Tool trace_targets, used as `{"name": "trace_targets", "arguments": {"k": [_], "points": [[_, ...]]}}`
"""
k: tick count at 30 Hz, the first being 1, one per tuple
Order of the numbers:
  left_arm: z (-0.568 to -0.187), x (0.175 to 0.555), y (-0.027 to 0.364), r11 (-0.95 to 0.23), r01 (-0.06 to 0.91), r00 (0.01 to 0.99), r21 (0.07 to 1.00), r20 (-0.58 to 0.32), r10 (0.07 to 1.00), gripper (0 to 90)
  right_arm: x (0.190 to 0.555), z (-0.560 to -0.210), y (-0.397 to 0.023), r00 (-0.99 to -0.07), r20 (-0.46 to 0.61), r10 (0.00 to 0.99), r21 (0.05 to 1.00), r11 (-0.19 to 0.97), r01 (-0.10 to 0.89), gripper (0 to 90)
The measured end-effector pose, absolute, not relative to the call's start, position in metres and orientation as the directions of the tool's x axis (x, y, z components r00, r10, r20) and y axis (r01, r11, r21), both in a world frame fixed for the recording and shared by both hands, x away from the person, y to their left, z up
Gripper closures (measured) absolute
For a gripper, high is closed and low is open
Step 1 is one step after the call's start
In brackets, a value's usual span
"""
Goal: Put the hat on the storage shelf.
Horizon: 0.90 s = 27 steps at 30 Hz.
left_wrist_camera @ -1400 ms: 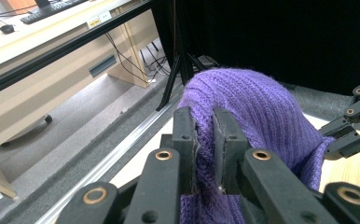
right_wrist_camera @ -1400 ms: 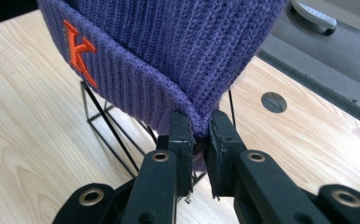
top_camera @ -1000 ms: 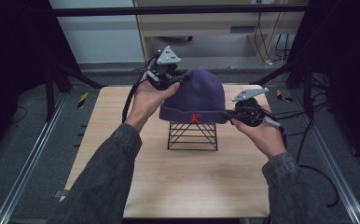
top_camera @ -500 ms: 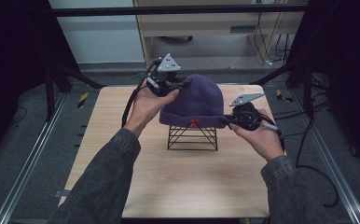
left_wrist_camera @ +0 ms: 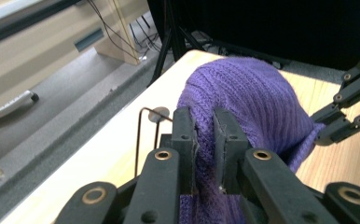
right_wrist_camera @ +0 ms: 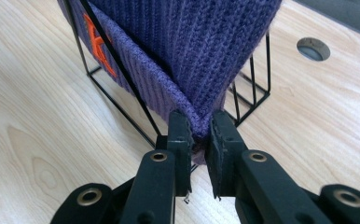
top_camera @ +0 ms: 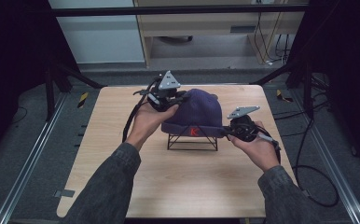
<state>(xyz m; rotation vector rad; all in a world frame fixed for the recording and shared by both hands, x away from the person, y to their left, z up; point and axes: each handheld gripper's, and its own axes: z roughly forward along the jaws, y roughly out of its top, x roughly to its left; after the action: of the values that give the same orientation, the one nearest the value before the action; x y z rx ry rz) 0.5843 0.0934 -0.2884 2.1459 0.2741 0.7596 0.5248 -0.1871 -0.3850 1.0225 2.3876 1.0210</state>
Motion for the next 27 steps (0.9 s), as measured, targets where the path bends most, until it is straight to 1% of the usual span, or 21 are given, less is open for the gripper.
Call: {"name": "trace_targets", "arguments": {"k": [27], "points": [[-0.312, 0.579, 0.089, -0.659, -0.055, 0.810, 0.750, 0.419, 0.409, 80.1, 0.520, -0.419, -0.187, -0.668, -0.001, 0.745, 0.721, 0.464, 0.516, 79.8]]}}
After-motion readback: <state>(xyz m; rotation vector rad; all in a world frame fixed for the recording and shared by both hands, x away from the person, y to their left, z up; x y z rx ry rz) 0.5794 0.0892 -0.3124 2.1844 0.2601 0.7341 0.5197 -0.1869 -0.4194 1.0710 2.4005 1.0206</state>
